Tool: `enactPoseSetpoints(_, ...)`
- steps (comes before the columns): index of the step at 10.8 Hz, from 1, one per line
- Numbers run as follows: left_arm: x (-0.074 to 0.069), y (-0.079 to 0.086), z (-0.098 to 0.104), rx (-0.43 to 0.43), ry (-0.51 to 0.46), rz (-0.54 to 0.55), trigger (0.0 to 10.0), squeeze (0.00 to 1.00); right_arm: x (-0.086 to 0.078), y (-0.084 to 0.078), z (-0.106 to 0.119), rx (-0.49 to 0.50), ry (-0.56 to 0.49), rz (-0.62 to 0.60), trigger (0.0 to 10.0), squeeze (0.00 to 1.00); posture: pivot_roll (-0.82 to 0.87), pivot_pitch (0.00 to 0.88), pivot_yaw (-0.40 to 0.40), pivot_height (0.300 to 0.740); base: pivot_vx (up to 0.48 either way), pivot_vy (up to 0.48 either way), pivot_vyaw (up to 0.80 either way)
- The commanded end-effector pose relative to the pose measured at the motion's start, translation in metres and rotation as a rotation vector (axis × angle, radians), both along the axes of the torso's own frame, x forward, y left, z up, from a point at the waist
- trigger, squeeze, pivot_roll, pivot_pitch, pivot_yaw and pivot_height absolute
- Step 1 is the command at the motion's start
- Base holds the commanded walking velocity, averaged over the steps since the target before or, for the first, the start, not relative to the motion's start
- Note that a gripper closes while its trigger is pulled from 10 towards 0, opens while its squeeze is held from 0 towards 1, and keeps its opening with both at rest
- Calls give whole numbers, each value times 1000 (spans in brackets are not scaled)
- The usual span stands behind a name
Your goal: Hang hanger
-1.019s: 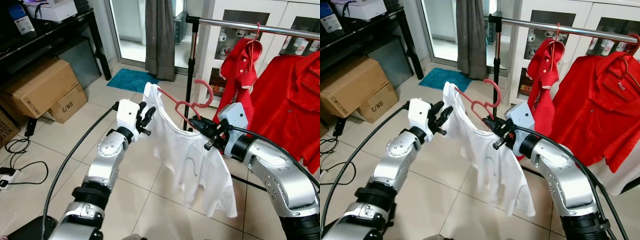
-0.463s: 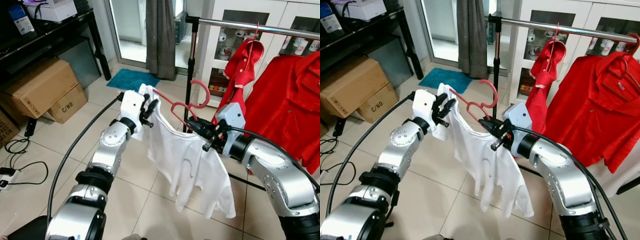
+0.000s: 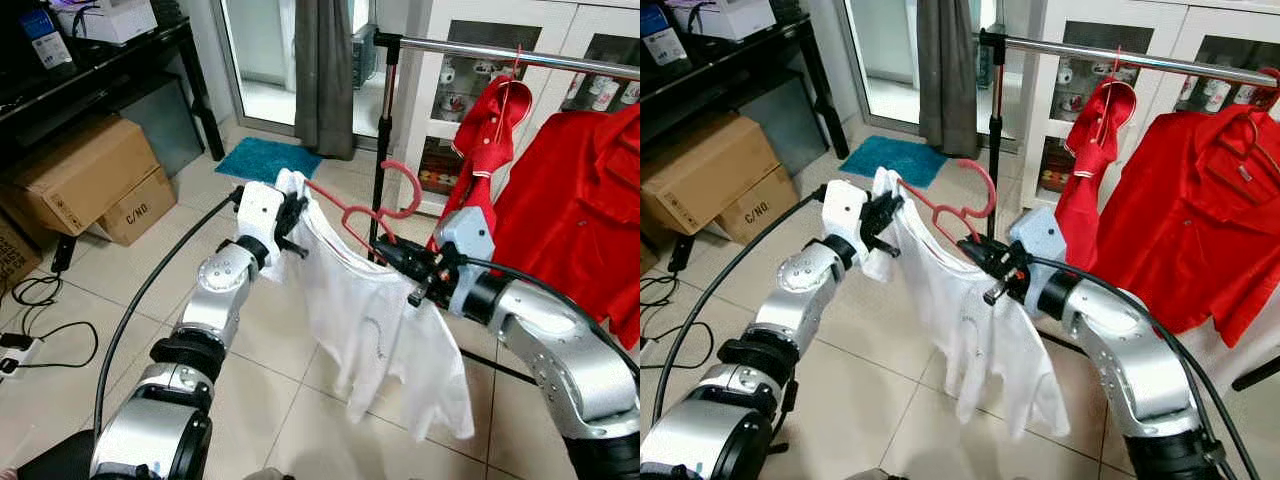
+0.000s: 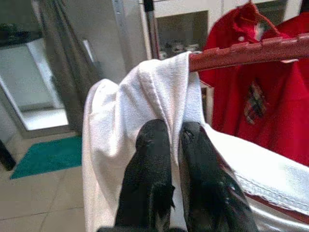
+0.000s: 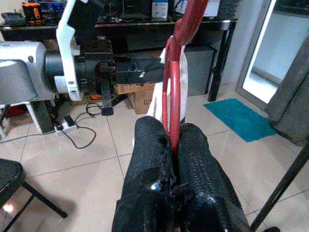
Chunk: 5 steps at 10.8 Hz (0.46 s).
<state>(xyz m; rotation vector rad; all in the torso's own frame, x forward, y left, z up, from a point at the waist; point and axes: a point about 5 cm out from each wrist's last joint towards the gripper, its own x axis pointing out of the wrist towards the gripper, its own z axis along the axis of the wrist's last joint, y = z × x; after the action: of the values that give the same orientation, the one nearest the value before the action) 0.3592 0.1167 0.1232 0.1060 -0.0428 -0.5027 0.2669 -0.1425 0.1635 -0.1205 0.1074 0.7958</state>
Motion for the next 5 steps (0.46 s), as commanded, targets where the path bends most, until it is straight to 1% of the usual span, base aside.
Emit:
enactPoseSetpoints(1,3,2,2,-2,7,-1,0,0,-3,-1,12,26,-44,16,0,0,-193,0,114,740,0,0,0)
enactPoseSetpoints(2,5,5,2,2,16,21,0,0,-3,-2,12,25,-44,15,0,0,-193,0,114,740,0,0,0)
enactPoseSetpoints(3,8,14,4,-17,16,76,0,0,-3,-3,12,8,-42,2,0,0,-198,0,117,740,0,0,0)
enactPoseSetpoints(4,8,17,8,-17,2,65,0,0,-2,-7,9,-61,-36,-20,0,0,-197,0,115,740,0,0,0)
enactPoseSetpoints(5,8,15,14,10,-20,12,0,0,-1,-10,0,-174,-26,-17,0,0,-194,0,113,740,0,0,0)
